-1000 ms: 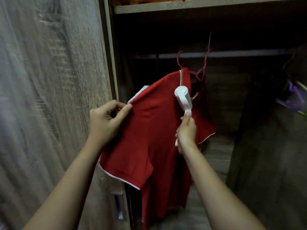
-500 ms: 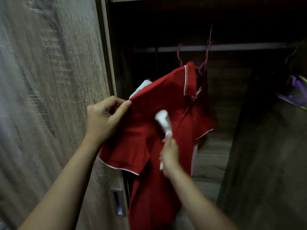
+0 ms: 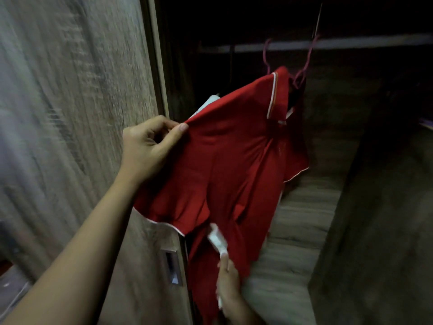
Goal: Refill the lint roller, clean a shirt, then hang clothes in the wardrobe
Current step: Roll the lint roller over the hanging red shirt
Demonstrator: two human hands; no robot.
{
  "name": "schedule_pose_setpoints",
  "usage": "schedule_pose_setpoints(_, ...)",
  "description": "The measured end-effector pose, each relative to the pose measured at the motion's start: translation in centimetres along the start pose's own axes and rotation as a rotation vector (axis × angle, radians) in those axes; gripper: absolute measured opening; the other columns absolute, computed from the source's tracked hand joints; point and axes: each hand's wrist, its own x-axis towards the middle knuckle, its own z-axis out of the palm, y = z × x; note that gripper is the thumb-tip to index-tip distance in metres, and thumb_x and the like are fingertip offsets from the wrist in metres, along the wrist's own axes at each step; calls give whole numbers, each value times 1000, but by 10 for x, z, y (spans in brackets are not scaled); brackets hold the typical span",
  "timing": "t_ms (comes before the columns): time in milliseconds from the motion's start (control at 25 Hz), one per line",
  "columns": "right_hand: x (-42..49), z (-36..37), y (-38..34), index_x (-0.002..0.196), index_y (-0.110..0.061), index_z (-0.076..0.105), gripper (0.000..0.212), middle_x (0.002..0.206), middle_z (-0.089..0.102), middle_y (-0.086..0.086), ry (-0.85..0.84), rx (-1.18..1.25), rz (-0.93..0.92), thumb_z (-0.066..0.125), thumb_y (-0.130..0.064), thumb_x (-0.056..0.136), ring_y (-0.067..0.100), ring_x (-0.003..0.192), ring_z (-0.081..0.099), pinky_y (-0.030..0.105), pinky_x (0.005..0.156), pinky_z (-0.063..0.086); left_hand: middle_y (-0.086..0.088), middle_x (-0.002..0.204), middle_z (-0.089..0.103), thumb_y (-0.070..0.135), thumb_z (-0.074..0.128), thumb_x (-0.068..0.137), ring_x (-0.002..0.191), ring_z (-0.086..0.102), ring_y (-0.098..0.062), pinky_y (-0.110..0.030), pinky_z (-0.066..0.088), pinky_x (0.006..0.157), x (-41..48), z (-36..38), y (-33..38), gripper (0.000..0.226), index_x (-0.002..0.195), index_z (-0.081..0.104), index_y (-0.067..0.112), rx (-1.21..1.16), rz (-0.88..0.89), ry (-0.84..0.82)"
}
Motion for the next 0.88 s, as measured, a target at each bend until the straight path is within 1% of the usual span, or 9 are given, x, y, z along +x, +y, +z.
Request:
schedule_pose_setpoints(80, 4, -35, -66, 99, -8, 64, 54, 93, 69, 8, 70, 76, 129, 34, -53, 93, 28, 88, 66, 35, 78, 51, 9, 61, 63, 28, 66, 86, 56, 52, -3, -27, 43, 55, 0, 0, 0, 13, 75, 63, 35, 12, -1, -1)
schedule_pose_setpoints(200, 41, -84, -139, 108, 4, 60, 80, 103, 65, 26, 241, 99, -75, 20, -64, 90, 41, 98, 61, 41, 85, 48, -1, 60, 63, 28, 66, 86, 55, 53, -10, -31, 43, 54, 0, 1, 4, 17, 75, 61, 39, 24, -6, 6)
schedule_pose_setpoints(280, 49, -96, -158, 112, 4, 59, 63, 110, 64, 26, 243, 107, -160, 26, -47, 97, 40, 103, 59, 39, 87, 44, 0, 60, 63, 28, 66, 86, 54, 55, -18, -33, 43, 52, 0, 2, 5, 16, 75, 61, 38, 41, -8, 9)
schedule_pose_setpoints(400, 14, -57, -111, 102, -4, 61, 74, 95, 64, 17, 87, 13, -188, 22, -65, 89, 33, 95, 61, 37, 82, 45, 2, 60, 64, 30, 66, 86, 57, 59, -25, -36, 46, 52, 0, 1, 6, 14, 75, 62, 37, 35, -24, 14)
schedule_pose_setpoints(480, -18, -17, -37, 112, -12, 61, 86, 109, 65, 13, -19, -121, -109, 20, -79, 78, 27, 105, 60, 33, 91, 43, -4, 62, 66, 30, 65, 86, 57, 60, -27, -38, 48, 53, 0, 1, 5, 13, 74, 63, 35, 25, -35, 22)
schedule_pose_setpoints(560, -31, 7, 29, 130, -14, 51, 75, 134, 56, 10, -170, -399, -242, 22, -68, 87, 21, 124, 51, 27, 102, 35, -10, 64, 66, 31, 65, 86, 58, 60, -27, -39, 48, 53, 0, 2, 5, 13, 74, 63, 34, 43, -39, 9)
schedule_pose_setpoints(640, -35, -3, 50, 133, -17, 50, 63, 139, 52, 8, -209, -392, -226, 29, -59, 91, 20, 126, 49, 25, 103, 34, -17, 67, 66, 30, 65, 87, 59, 59, -28, -40, 48, 54, 1, 1, 5, 12, 75, 62, 34, 68, -28, -19)
schedule_pose_setpoints(760, -24, -41, -13, 115, -11, 62, 49, 114, 67, 16, -59, -310, -165, 38, -47, 92, 30, 106, 62, 32, 84, 44, -10, 67, 67, 32, 64, 87, 60, 57, -18, -39, 48, 55, 1, -2, 4, 12, 75, 63, 36, 63, -22, -16)
schedule_pose_setpoints(880, -10, -84, -133, 101, -5, 61, 33, 95, 68, 20, -6, -139, -407, 39, -29, 98, 32, 87, 63, 33, 67, 37, 18, 63, 65, 37, 64, 86, 60, 55, -8, -31, 46, 57, 1, -2, 5, 15, 72, 64, 41, 30, -38, 0)
